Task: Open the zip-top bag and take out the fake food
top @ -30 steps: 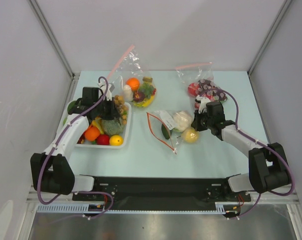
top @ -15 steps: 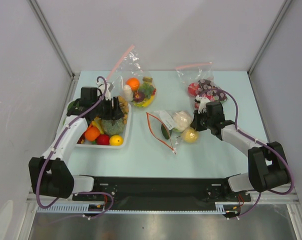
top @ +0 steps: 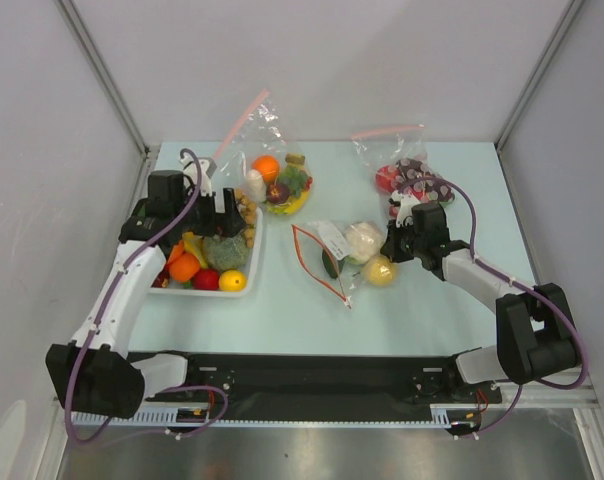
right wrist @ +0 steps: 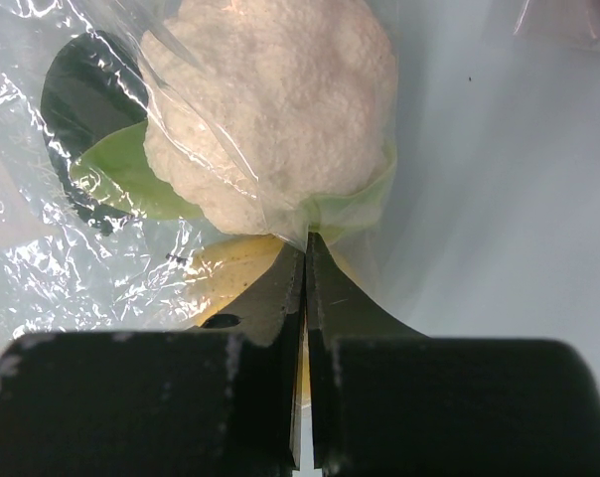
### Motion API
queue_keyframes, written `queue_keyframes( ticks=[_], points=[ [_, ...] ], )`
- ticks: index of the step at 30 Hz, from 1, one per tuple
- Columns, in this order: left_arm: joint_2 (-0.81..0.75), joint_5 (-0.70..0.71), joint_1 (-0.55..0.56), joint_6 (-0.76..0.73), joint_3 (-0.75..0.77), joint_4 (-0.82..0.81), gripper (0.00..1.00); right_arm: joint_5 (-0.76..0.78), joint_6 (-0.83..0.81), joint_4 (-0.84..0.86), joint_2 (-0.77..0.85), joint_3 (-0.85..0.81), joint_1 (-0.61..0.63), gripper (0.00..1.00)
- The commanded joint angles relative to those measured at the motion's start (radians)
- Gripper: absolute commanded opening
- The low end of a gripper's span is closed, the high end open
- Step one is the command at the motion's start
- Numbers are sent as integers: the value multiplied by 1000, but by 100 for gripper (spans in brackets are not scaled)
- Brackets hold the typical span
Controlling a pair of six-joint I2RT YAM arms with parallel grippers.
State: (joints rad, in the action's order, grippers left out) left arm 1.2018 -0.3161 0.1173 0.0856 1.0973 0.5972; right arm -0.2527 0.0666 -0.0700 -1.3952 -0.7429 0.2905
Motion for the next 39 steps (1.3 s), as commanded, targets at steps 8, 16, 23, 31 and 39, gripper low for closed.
queue_keyframes(
  ticks=[8,16,23,31,39],
  points=[
    [-180,120,115,-76,68,-26,96,-16,-8,24,-7,-15,-2,0],
    [-159,147,427,3,62,-103,82,-23,-5,21,-11,-15,-1,0],
    [-65,118,574,118,-69,-259,63,-26,-2,16,2,-16,-1,0],
    [67,130,616,154,-137,-370,56,-34,-1,15,2,-15,-1,0],
    [200,129,616,151,-162,-497,55,-46,2,16,-4,-15,1,0]
  ],
)
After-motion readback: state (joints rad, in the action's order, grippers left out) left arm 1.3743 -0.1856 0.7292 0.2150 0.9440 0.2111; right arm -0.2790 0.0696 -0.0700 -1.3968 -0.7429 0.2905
